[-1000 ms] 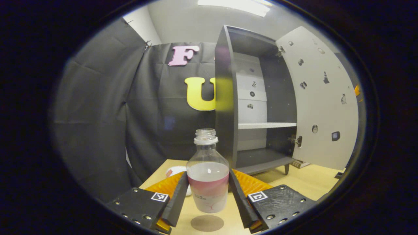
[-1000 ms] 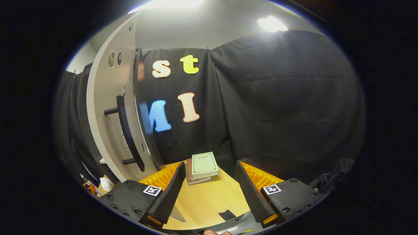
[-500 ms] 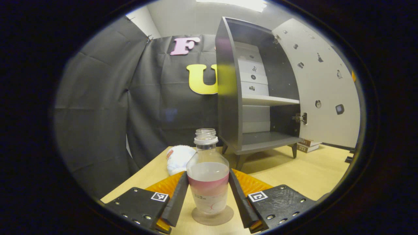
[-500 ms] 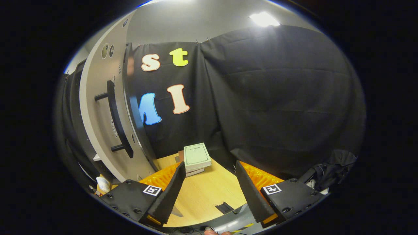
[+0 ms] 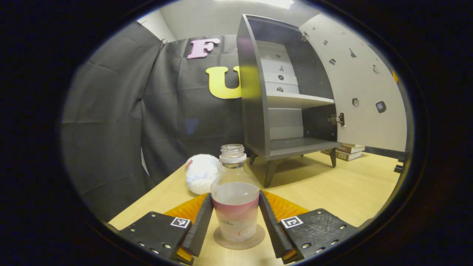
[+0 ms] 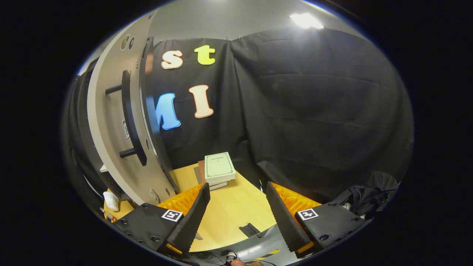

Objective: Open the cabinet door with the right hand, grasp the bottle in the cabinet with the left hand and place it on the coaster, then close the cabinet door with the right hand.

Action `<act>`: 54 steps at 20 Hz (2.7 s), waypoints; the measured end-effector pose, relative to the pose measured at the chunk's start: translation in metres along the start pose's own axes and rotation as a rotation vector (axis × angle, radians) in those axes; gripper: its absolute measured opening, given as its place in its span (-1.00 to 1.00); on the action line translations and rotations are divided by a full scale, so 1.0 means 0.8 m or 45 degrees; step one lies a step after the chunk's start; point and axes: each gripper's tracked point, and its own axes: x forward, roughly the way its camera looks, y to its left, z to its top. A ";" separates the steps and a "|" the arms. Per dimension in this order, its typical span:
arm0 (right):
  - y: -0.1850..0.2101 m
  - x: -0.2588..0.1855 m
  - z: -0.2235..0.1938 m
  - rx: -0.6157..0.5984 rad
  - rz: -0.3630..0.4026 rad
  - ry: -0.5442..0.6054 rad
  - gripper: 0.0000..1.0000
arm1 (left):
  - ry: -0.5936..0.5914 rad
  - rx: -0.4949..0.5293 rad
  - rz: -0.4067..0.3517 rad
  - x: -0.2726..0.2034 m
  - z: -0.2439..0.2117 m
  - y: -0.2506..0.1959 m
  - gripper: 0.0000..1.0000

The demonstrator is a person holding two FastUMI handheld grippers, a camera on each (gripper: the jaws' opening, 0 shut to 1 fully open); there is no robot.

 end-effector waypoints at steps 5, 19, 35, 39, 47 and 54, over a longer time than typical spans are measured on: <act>-0.015 0.014 0.027 0.043 0.008 -0.044 0.94 | 0.047 0.041 0.020 -0.003 0.003 0.002 0.53; -0.047 0.105 0.046 0.064 0.151 -0.110 0.93 | -0.031 0.061 0.370 -0.127 0.213 0.002 0.65; 0.031 0.102 0.106 -0.091 0.614 -0.189 0.94 | -0.149 0.006 0.437 -0.181 0.356 -0.108 0.79; 0.055 0.082 0.125 -0.125 0.709 -0.207 0.94 | -0.116 -0.013 0.410 -0.199 0.373 -0.131 0.80; 0.110 0.017 0.158 -0.210 0.821 -0.280 0.94 | -0.047 0.016 0.325 -0.191 0.431 -0.137 0.79; 0.121 -0.004 0.162 -0.258 0.700 -0.315 0.89 | -0.053 0.018 0.247 -0.174 0.433 -0.086 0.79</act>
